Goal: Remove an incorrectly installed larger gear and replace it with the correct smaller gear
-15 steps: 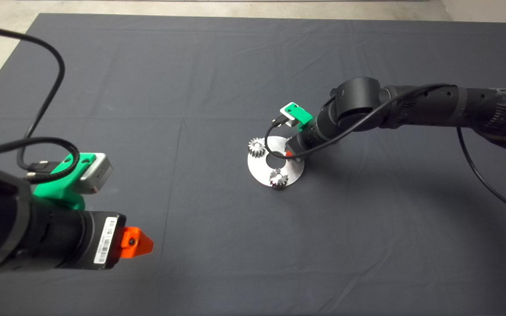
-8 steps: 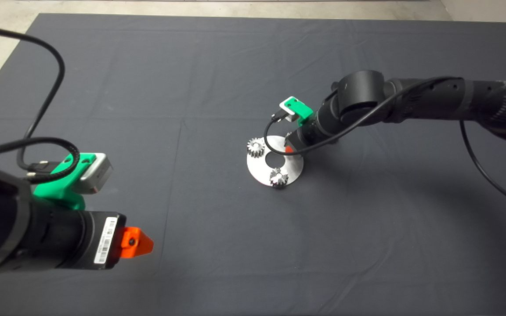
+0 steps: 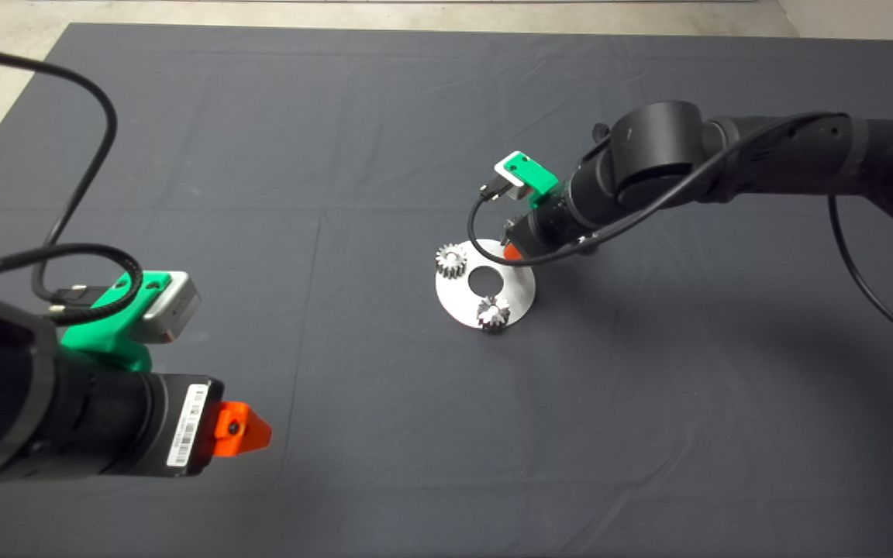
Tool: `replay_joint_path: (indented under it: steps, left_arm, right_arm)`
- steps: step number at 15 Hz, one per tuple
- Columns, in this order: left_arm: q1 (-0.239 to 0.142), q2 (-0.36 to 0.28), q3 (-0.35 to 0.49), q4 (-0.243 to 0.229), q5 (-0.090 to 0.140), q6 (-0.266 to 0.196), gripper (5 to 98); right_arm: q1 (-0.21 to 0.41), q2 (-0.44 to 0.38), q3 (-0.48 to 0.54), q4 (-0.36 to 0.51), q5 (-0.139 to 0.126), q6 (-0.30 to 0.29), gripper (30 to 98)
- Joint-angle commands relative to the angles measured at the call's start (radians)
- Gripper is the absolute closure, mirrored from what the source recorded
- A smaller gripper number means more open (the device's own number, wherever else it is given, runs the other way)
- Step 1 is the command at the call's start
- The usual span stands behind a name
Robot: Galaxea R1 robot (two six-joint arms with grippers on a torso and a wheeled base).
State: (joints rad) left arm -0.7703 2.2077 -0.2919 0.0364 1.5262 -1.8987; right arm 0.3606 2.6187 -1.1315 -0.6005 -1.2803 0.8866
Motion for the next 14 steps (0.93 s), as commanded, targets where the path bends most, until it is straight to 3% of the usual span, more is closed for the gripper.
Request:
replay_joint_path:
  steps: [1,3,9,11,14]
  left_arm:
    - [-0.012,-0.001,0.016,-0.015,0.037,-0.002,5.8]
    - [-0.012,-0.001,0.016,-0.014,0.038,-0.002,5.8]
    - [-0.011,0.002,0.016,-0.013,0.037,-0.002,5.8]
    - [-0.011,0.001,0.016,-0.013,0.035,-0.002,5.8]
    - [-0.011,0.002,0.016,-0.013,0.035,-0.002,5.8]
  right_arm:
    - [0.041,-0.056,0.018,-0.008,-0.041,0.008,80.2]
    - [0.041,-0.118,0.066,-0.004,-0.071,0.008,80.3]
    - [0.043,-0.306,0.294,0.059,-0.088,0.04,80.4]
    - [0.041,-0.331,0.323,0.073,-0.088,0.045,80.4]
    - [0.038,-0.335,0.369,0.096,-0.109,0.043,80.4]
